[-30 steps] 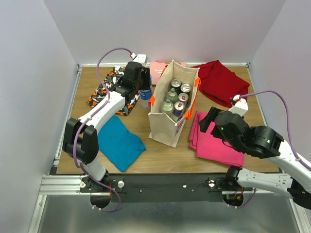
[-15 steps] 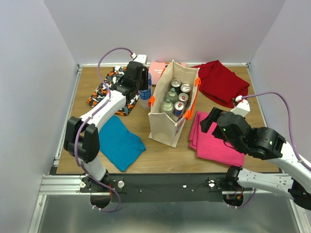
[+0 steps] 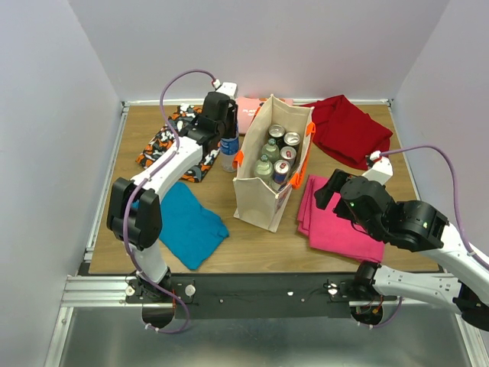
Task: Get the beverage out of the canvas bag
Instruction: Place the drink at the center of the board.
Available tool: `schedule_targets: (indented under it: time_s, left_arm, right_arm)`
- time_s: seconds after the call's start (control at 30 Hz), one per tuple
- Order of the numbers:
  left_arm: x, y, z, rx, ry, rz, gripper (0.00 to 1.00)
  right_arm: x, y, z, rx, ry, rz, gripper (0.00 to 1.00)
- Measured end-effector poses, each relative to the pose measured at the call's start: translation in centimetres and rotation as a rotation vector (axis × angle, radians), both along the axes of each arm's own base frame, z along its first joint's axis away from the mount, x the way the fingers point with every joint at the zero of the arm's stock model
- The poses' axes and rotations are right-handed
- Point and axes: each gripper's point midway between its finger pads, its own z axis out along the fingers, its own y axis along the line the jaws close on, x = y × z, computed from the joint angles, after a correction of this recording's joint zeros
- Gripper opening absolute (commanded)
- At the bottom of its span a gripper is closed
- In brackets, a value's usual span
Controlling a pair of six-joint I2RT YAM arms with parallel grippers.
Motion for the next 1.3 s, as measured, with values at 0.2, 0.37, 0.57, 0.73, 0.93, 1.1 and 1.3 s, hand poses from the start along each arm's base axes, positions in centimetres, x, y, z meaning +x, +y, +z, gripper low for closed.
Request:
schedule_targets:
  time_s: [0.2,0.37,0.57,0.73,0.93,1.1,1.3]
  left_arm:
    - [-0.3,-1.2,0.0,0.03,-0.007,-0.041,0.0]
    - [-0.6,-2.1,0.1,0.043,-0.022,-0.065,0.0]
    - [-0.5,-2.2,0.2,0.053,-0.04,-0.065,0.0]
    - [0.0,-2.0,0.2,0.061,-0.076,-0.052,0.0]
    - [0.4,-1.8,0.3,0.085,-0.097,-0.046,0.0]
    - [0.3,-2.0,0.4,0.094,-0.106,-0.052,0.0]
    - [0.3,-2.1,0.3,0.101,-0.109,-0.058,0.12]
  right_arm:
    - [0.0,0.0,0.0,0.0,0.0,0.0,1.0]
    - [0.0,0.0,0.0,0.0,0.001,0.0,1.0]
    - [0.0,0.0,-0.1,-0.001,0.001,0.0,1.0]
    - [0.0,0.0,-0.2,-0.004,0.003,0.0,1.0]
    - [0.0,0.0,-0.3,-0.005,0.004,0.0,1.0]
    - [0.1,0.1,-0.4,-0.012,0.008,0.0,1.0]
    - [0.1,0.1,-0.5,-0.016,0.01,0.0,1.0]
